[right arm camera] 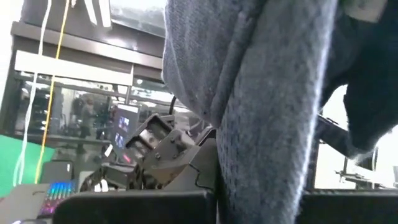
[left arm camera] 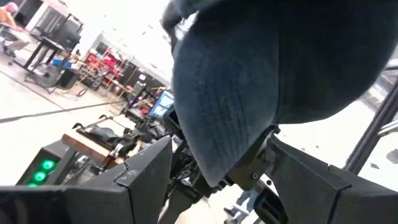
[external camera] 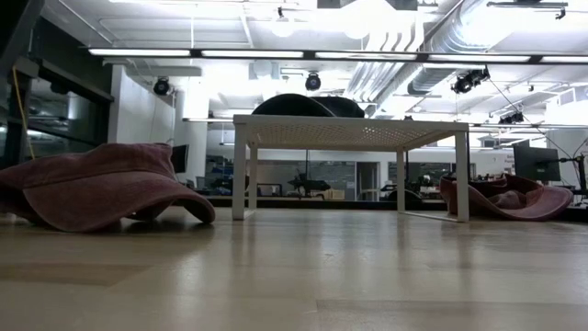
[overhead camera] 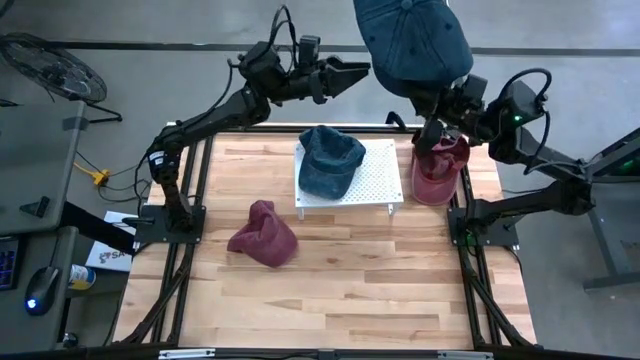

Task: Pick & Place hat
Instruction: Stack the blue cap on top of the other blue cap on the shelf

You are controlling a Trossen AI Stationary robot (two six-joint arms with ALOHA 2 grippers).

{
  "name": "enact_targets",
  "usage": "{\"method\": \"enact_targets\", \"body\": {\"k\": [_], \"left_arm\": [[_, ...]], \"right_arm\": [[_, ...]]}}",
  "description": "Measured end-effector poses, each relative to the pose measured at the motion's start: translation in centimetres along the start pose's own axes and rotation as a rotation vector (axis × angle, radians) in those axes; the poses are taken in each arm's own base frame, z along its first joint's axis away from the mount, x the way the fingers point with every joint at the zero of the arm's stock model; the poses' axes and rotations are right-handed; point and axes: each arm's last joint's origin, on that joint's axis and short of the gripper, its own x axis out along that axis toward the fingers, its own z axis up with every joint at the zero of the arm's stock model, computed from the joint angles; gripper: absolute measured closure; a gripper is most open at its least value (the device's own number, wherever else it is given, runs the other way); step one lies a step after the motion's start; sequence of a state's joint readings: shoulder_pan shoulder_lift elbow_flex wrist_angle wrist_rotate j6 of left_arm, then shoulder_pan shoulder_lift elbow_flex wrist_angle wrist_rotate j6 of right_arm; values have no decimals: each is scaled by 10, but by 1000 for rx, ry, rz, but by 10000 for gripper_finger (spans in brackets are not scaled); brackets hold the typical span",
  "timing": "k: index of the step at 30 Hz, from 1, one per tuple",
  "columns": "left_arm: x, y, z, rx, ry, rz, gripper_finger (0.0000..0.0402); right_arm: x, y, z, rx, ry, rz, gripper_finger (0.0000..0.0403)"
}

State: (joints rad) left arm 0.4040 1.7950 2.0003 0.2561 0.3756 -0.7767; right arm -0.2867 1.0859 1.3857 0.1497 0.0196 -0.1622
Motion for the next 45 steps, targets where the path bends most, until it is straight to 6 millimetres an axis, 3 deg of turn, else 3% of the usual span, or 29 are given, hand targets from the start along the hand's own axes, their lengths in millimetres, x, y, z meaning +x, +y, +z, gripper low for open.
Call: {"method": "enact_targets", "body": {"k": [7,13,28,35,45], "left_arm": [[15,9,-20,-56,-52,-28,144],[18,13,-21,-67,-110,-72,149],[18,14,-21,-65,-118,-61,298],[17,10,-18,-48,-111,-102,384],[17,11,-19,-36,-115,-80,392]], "right_arm": [[10,-7,-12,35,16,21,399],[8,-12,-11,27,16,10,399],[8,-22,-12,62,14,26,398],[8,-23,-12,89,21,5,368],[-1,-25,-7,129,46,-93,308]]}}
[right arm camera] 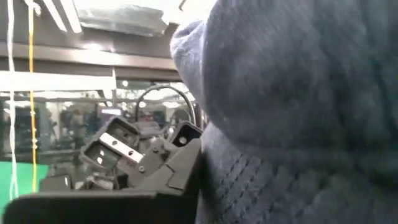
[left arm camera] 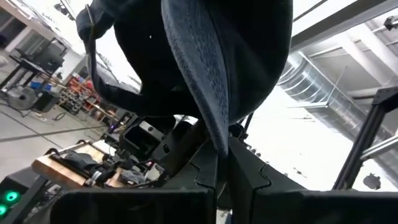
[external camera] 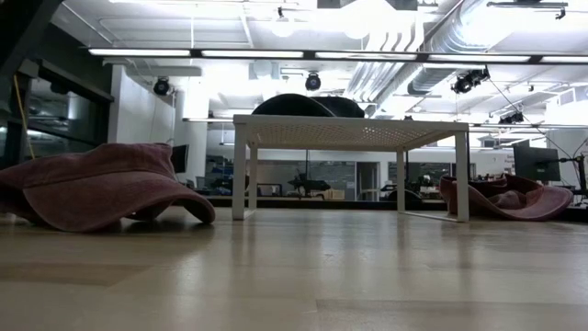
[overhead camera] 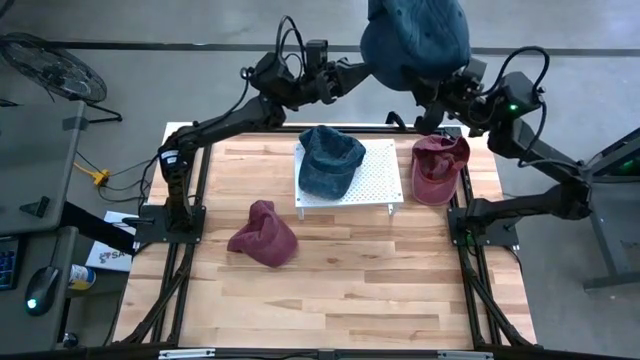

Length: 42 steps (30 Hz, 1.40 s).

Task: Pick & Place hat
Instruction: Stack the blue cap on top of the other blue cap on the shelf

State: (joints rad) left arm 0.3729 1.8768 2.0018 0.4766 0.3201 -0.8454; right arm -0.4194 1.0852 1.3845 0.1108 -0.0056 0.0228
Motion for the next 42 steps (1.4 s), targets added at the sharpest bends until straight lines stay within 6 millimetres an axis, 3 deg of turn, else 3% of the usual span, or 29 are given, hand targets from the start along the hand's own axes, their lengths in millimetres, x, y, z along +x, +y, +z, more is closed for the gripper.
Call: {"method": "enact_targets", "body": {"k": [7,13,20,26,30,35,42], "left_arm": [[-1,4,1,33,-9,19,393],[-6,10,15,79,-85,32,394],[-11,10,26,137,-90,58,394],[-16,11,28,199,-18,204,394],[-12,8,15,192,57,200,394],[-6,-2,-20,209,229,244,394],[-1,-32,-66,234,354,354,394]], "right_arm": [[-29,0,8,71,121,-32,234],[-48,0,-3,148,334,-47,187],[-72,0,-12,212,528,-83,177],[-92,0,-9,232,594,-97,176],[-101,0,-4,231,583,-96,176],[-115,0,2,224,580,-93,176],[-135,1,6,216,604,-94,176]]}}
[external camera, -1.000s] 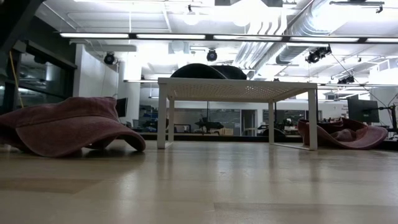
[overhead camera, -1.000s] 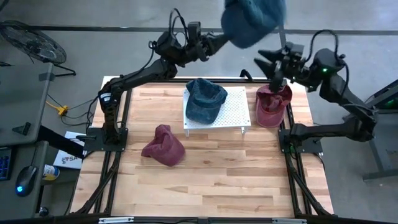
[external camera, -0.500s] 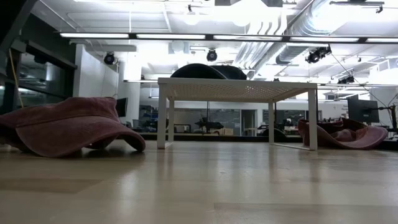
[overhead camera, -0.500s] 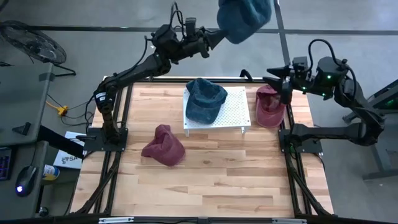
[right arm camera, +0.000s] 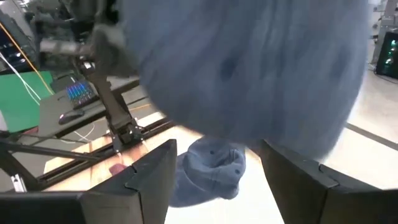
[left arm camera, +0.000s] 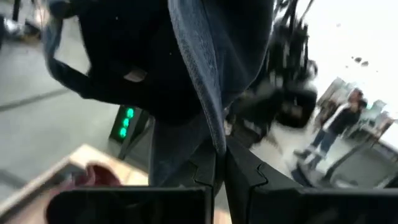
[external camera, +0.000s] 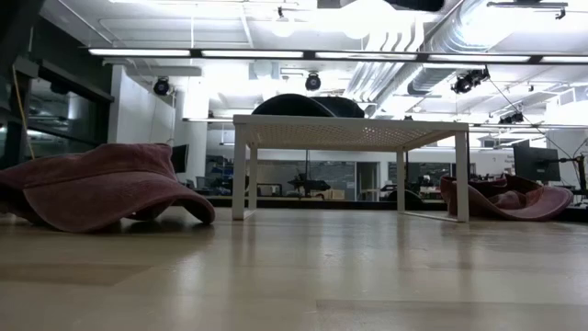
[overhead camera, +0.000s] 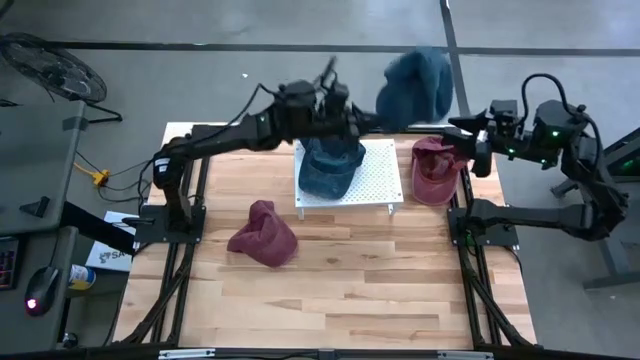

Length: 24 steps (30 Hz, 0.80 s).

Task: Pick & Place hat
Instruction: Stack the blue cap on top of the other blue cap on the shelf

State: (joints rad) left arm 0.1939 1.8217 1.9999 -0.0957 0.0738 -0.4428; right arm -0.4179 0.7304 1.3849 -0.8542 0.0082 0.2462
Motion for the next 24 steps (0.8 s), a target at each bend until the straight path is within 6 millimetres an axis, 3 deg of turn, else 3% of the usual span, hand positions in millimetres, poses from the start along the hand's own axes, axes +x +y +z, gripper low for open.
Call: {"method": "enact_targets", "body": {"k": [15,18,24], "left_arm": [[-12,-85,-51,35,91,94,394],[-8,-89,-72,-9,50,91,394],[-1,-77,-108,-116,-92,14,394]], "right_arm": [[-47,-3,-10,-30,-73,17,176],[-48,-3,-12,-41,-58,14,176],[-48,-4,-14,-45,-32,22,176]]}}
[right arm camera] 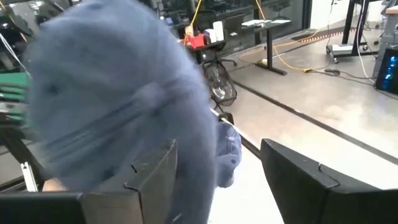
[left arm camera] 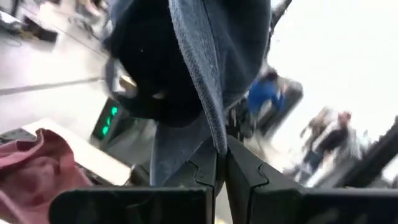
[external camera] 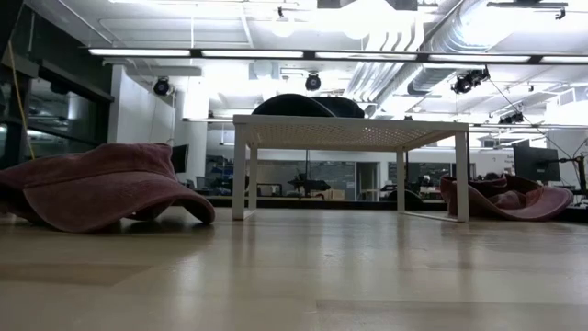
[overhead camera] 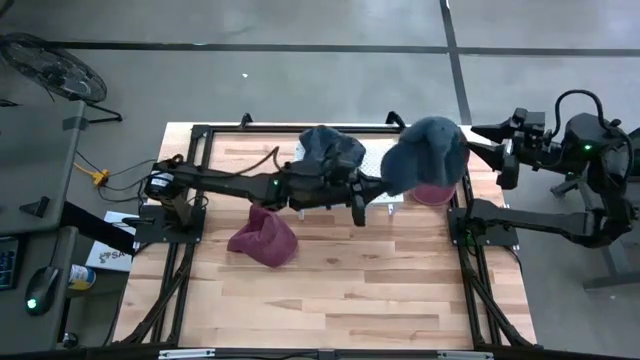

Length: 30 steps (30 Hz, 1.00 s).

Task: Pick & Place hat
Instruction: Stack the blue cap on top of the other blue cap on the shelf

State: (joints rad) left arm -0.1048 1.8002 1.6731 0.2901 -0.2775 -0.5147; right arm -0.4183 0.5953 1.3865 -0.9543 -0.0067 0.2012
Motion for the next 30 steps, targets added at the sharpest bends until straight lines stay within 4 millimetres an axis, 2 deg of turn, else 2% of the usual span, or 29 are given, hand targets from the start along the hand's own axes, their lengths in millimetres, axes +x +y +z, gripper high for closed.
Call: {"method": "enact_targets", "body": {"k": [4,8,14,20,30], "left_arm": [[-14,19,-6,-74,-138,82,394],[-42,33,-7,-209,-311,216,394],[-68,42,-35,-422,-508,330,394],[-75,52,-59,-544,-544,381,394],[-86,73,-74,-705,-611,335,394]], "right_arm": [[-1,0,0,5,0,8,176],[-1,0,0,6,1,14,176],[-1,0,0,7,2,17,176],[0,0,0,8,0,2,176],[0,0,0,19,0,1,176]]}}
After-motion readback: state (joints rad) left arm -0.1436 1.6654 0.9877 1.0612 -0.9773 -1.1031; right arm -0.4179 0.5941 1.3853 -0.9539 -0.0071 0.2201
